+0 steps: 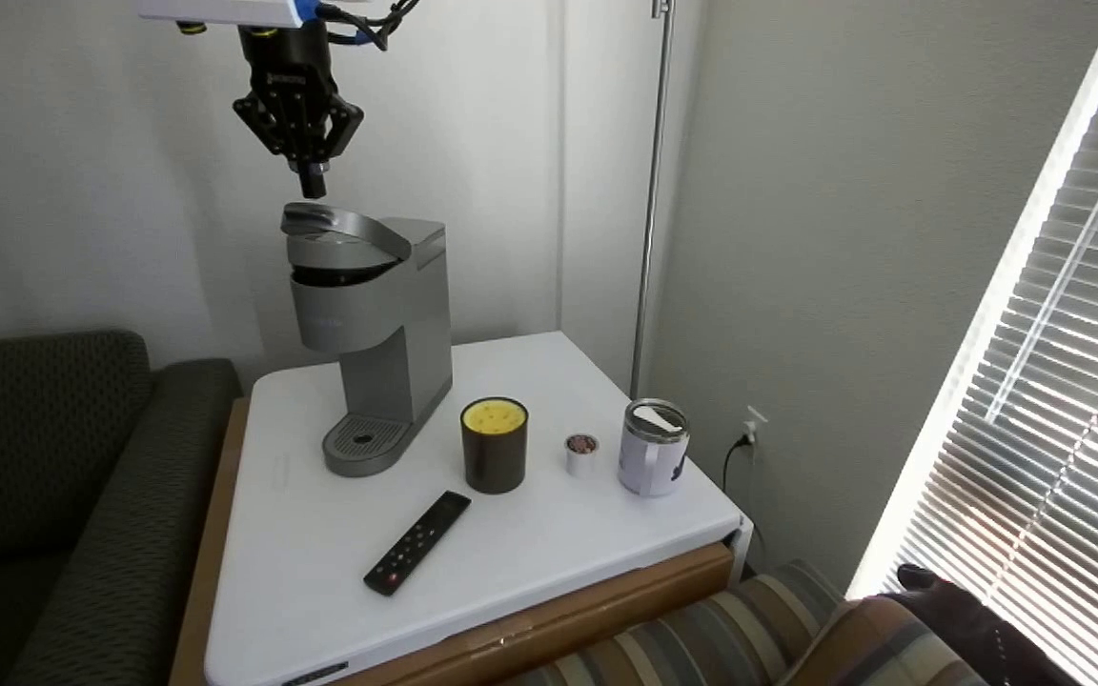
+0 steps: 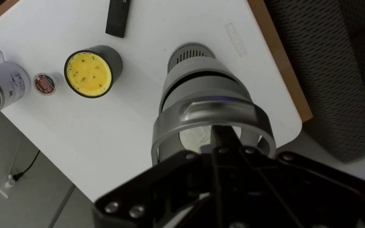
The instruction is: Close the lid of the coffee maker and then open it
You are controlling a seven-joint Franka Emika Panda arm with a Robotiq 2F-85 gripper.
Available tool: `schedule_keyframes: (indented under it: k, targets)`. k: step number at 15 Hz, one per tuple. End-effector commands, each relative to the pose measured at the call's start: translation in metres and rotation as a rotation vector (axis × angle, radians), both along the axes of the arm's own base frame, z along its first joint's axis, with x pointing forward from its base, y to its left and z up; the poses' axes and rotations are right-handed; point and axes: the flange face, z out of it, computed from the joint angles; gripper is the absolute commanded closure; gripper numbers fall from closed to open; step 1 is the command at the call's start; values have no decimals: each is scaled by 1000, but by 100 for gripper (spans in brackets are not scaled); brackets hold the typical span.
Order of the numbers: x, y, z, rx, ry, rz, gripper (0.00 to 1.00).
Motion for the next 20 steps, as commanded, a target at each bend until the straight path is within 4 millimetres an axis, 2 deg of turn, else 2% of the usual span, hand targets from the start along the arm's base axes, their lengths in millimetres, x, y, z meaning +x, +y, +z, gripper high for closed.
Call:
schedule_keyframes:
  k: [1, 5, 20]
  targets:
    - [-3, -3, 3, -53, 30, -6, 100]
    - [-6, -7, -3, -63, 41, -18, 100]
    - [-26, -11, -47, -55, 103, -83, 100]
